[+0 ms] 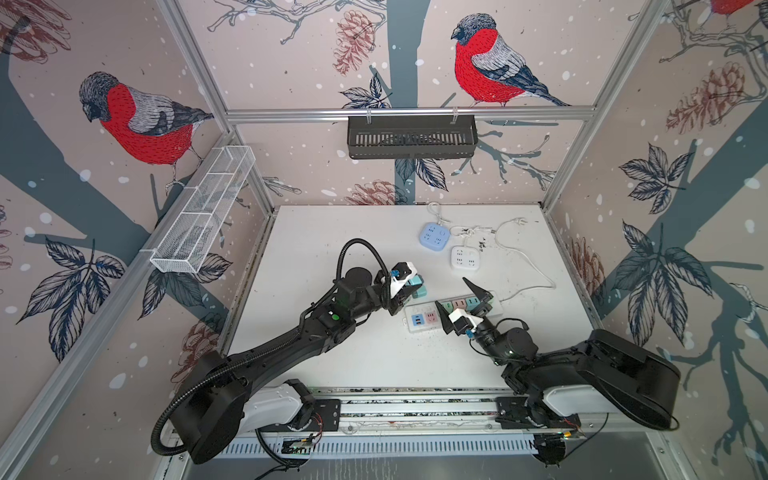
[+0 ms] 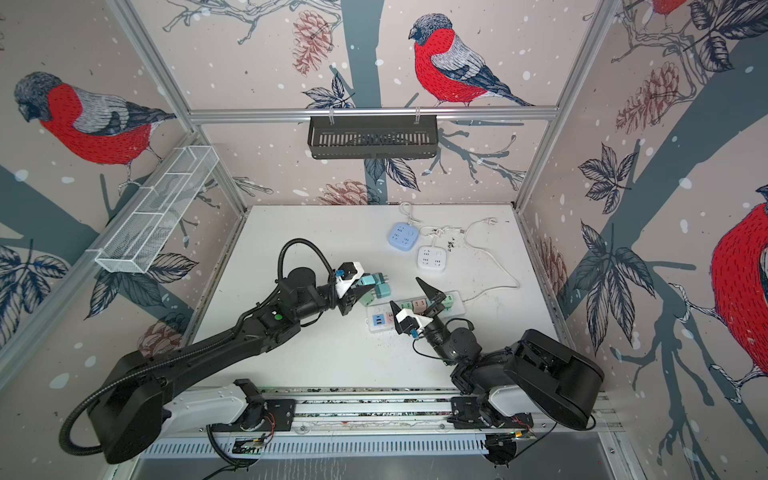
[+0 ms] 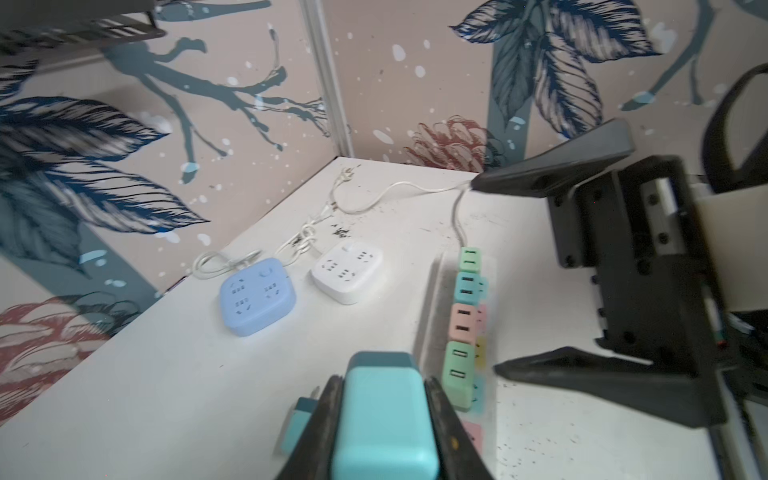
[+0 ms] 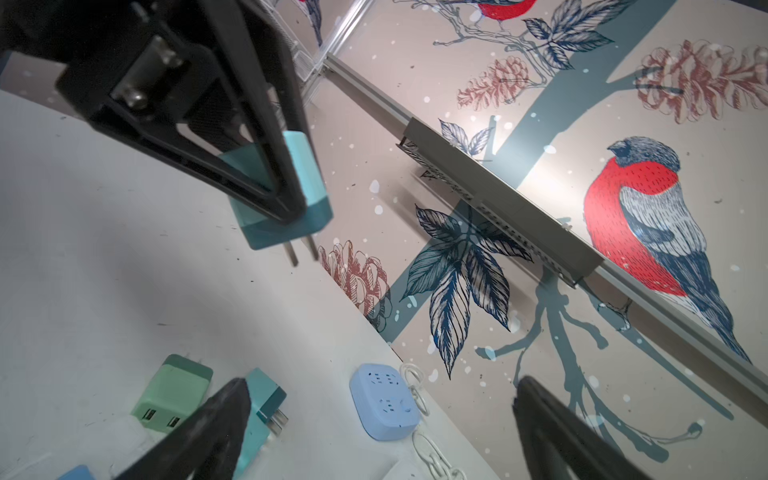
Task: Insert the plug
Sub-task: 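Open and pull back the right gripper while the left gripper carries the adapter, then lower the teal adapter with the left gripper toward the socket below the light green adapter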
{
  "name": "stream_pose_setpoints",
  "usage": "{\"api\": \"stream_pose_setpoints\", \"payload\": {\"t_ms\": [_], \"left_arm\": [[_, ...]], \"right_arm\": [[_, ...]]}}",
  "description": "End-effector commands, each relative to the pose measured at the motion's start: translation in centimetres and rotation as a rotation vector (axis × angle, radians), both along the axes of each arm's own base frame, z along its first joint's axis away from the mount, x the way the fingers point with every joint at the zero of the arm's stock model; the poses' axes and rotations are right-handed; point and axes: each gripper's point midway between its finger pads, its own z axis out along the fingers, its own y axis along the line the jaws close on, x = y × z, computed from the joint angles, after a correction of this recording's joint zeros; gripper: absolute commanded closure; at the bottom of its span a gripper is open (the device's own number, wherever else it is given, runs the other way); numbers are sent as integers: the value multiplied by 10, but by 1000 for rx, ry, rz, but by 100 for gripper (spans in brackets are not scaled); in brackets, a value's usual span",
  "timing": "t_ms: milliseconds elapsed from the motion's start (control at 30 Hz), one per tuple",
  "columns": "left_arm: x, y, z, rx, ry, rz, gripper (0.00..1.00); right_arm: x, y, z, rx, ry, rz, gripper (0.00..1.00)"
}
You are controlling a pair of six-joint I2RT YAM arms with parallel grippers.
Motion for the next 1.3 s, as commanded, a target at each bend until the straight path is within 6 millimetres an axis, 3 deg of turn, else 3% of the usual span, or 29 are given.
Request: {"api": "stream_pose_setpoints", "payload": {"t_ms": [0, 133, 267, 533, 733, 833, 867, 933, 1167, 1267], "left_arm": [[22, 18, 14, -38, -55, 143, 100], [28, 23, 6, 64, -60, 177, 100], [36, 20, -8, 167, -32, 178, 100], [33, 4, -33, 291, 154, 92, 100], [27, -8, -37, 310, 245, 35, 100], [18, -12, -51, 345, 283, -5, 100], [19, -19, -41, 336, 267, -22, 100], [13, -26, -48, 369, 281, -55, 100], [-4, -48, -93, 568, 390, -176, 100], [-1, -51, -110, 623, 436, -185, 100]], "right_arm": [[-10, -38, 62, 325, -100, -11, 0], [2, -85, 75, 551, -47, -95, 0], [14, -121, 73, 692, 2, -215, 0], [34, -170, 43, 806, 156, -415, 0], [23, -214, 22, 960, 148, -516, 0], [31, -222, 13, 980, 189, -560, 0], [35, -221, 12, 974, 202, -562, 0], [39, -221, 9, 968, 216, -572, 0], [50, -224, -1, 967, 253, -625, 0], [58, -223, -7, 952, 283, -649, 0]]}}
